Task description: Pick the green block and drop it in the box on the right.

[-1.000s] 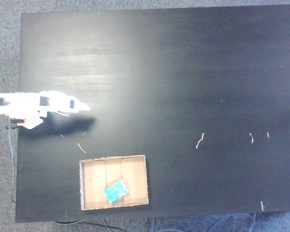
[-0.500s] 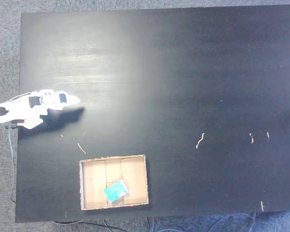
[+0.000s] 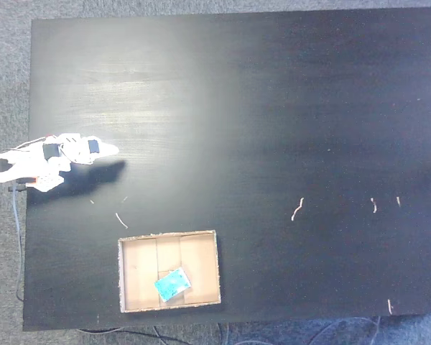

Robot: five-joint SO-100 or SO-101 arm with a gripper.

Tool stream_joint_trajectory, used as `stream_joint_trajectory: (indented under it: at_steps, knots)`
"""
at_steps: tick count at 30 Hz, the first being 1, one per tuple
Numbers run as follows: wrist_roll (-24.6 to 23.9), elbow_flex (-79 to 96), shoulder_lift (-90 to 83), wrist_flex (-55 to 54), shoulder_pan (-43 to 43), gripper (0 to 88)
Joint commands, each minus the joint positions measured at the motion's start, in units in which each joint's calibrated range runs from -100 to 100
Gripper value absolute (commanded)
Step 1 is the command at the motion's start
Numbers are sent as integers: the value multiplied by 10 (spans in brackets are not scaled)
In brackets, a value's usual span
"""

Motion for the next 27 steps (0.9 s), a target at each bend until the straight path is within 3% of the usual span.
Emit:
stream_joint_trajectory:
  at_steps: [1, 27]
  knots:
    - [-2, 15, -5, 3, 3, 2]
    - [-4, 15, -5, 4, 5, 2]
